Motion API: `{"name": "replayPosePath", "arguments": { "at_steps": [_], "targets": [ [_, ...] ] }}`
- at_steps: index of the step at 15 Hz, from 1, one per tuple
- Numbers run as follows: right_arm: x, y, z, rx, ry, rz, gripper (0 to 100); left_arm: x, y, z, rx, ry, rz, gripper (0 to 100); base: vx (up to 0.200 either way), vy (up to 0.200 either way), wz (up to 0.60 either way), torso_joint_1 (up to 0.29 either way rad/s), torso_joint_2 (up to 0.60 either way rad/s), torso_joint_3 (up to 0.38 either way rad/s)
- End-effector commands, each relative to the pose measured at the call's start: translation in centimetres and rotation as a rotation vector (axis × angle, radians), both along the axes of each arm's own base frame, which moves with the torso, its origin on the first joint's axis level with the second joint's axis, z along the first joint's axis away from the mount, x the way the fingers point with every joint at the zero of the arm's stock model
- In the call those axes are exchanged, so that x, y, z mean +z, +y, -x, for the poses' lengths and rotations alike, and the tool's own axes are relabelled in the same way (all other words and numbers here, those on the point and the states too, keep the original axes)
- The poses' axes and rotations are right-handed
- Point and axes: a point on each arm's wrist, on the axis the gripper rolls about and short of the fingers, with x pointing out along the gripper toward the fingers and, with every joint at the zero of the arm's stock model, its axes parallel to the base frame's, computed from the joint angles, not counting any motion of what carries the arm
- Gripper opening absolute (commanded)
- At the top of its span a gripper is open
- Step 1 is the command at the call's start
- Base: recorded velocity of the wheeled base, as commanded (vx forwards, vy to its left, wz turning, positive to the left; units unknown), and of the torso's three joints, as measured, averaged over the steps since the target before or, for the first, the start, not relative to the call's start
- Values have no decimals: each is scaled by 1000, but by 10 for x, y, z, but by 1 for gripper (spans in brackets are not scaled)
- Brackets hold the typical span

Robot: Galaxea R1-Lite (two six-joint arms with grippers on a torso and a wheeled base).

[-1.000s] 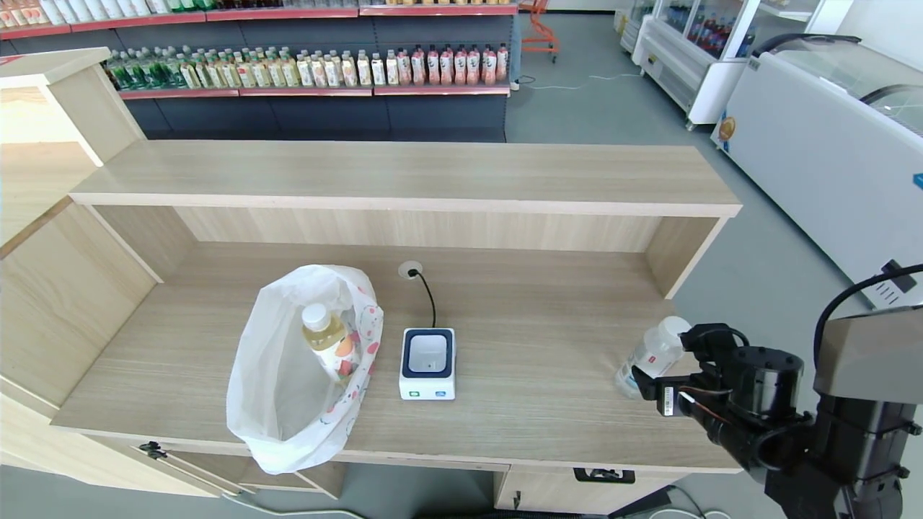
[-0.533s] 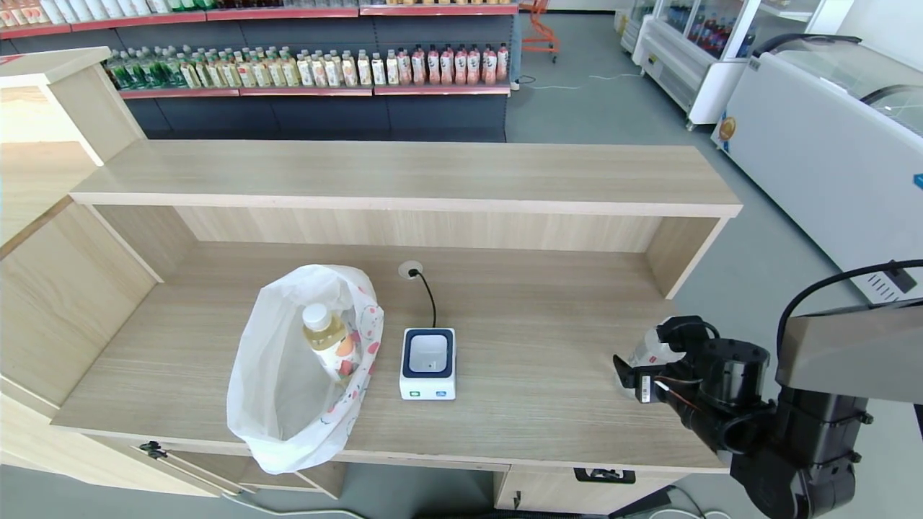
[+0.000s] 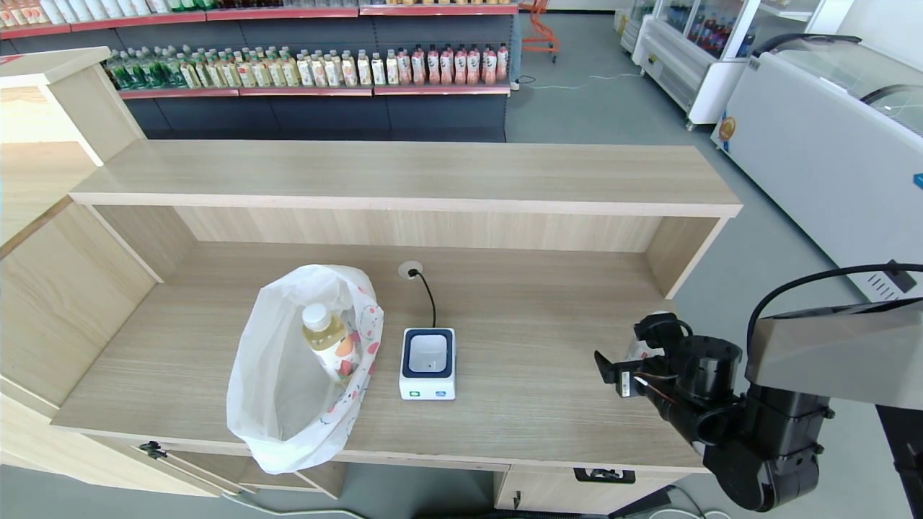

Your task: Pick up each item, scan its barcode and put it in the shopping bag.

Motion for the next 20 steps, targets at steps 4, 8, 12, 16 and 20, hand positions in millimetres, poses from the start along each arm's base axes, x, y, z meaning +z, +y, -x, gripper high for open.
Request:
{"name": "replayPosePath", "arguments": {
  "at_steps": [4,8,12,16,20],
  "targets": [
    [-2,5,-14,38,-35,25,100,0,0,0,0,0,0,100,0,0,0,0,0,0],
    [5,4,-15,55,-59,18,0,0,0,0,0,0,0,100,0,0,0,0,0,0],
    [8,4,-14,55,-65,23,0,0,0,0,0,0,2,100,0,0,0,0,0,0],
    [7,4,-4,57,-34,32,0,0,0,0,0,0,0,100,0,0,0,0,0,0],
    [32,2,3,91,-83,-66,0,0,0,0,0,0,0,100,0,0,0,0,0,0]
  ]
}}
